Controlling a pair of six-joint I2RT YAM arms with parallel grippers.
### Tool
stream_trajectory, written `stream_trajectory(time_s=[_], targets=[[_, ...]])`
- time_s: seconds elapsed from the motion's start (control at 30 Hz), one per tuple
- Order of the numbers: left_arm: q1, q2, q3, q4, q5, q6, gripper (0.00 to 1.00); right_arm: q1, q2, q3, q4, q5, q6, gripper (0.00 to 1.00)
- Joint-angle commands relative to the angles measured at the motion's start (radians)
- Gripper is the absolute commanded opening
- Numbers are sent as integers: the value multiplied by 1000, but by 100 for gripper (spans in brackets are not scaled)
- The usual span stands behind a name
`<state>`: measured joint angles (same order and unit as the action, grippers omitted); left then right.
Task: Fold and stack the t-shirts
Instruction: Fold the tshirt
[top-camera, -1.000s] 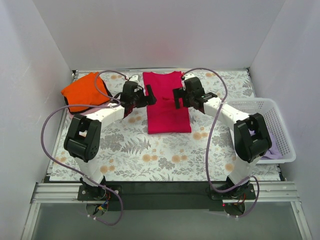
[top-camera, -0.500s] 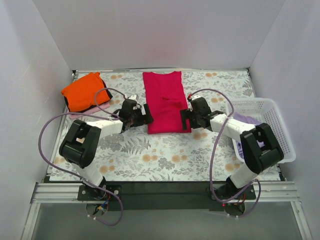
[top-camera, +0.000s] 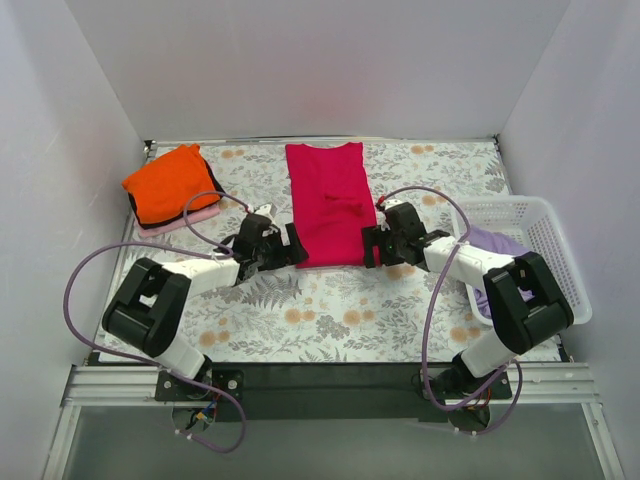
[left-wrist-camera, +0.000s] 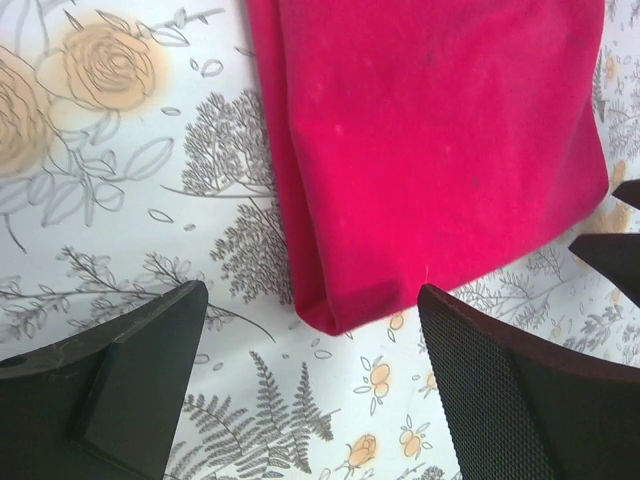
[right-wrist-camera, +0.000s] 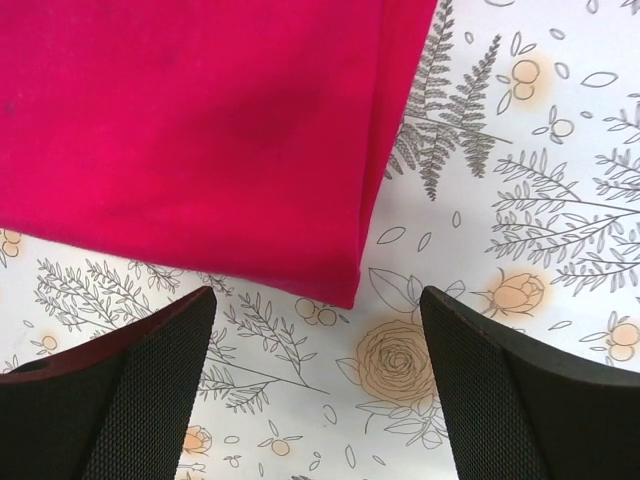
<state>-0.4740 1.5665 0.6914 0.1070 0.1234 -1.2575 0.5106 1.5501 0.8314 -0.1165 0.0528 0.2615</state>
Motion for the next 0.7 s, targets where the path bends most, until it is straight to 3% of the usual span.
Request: stream_trajectory(time_s=[0.0, 0.3, 0.67], targets=[[-26, -28, -42, -34, 33, -28, 79, 2, -4, -21, 61, -47, 24, 74], [-55, 47, -52, 22, 36, -52, 70, 0, 4, -57, 87, -67, 27, 65], [-67, 86, -53, 22, 38, -56, 52, -1, 61, -67, 107, -97, 33, 50]])
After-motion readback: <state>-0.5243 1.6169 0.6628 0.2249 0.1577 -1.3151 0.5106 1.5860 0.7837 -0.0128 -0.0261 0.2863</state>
